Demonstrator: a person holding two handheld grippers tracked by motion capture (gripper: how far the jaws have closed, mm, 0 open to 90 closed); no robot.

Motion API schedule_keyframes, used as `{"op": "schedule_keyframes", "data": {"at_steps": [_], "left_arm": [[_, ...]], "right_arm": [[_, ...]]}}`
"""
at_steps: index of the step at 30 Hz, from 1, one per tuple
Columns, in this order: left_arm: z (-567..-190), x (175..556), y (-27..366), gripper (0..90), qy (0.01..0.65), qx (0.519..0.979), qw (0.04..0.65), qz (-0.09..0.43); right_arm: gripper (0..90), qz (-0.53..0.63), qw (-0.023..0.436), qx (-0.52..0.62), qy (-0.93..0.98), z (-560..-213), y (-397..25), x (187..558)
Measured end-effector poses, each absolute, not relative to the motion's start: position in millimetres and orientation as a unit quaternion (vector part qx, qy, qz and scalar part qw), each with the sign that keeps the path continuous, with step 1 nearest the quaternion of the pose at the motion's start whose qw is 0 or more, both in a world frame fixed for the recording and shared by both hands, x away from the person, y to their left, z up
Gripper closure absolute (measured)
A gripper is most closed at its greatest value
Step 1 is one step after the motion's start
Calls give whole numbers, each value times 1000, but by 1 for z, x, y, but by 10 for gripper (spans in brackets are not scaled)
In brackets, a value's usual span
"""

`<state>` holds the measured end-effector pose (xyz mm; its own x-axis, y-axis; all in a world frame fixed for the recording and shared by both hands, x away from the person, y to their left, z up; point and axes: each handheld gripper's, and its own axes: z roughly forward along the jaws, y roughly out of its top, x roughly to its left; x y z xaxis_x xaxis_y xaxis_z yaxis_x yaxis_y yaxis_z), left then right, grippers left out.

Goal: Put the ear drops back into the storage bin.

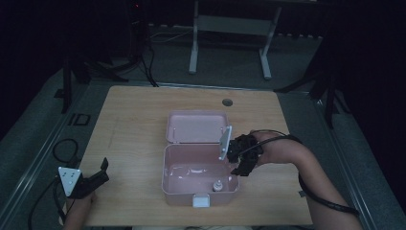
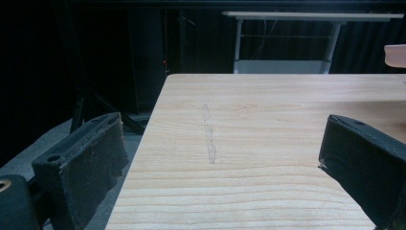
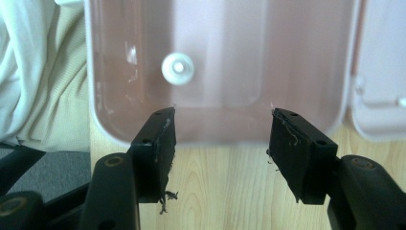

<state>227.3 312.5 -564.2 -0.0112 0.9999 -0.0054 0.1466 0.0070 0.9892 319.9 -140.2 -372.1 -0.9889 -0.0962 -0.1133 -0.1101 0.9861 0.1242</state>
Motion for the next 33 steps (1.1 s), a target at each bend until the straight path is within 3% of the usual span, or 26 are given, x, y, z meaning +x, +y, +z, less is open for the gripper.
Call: {"op": "schedule_keyframes", "data": {"at_steps": [7,20,33], "left_arm": [[-564,227,312,24,540,531,460,463],[-564,227,312,24,541,532,459,462],[-564,227,313,24,541,532,460,462]], "right_arm": [[384,75,63,-22,995,-373,-163,324],[129,110,70,107,986,-416,-208,350],[124,127,64,174,974,-466,-235,362]]}}
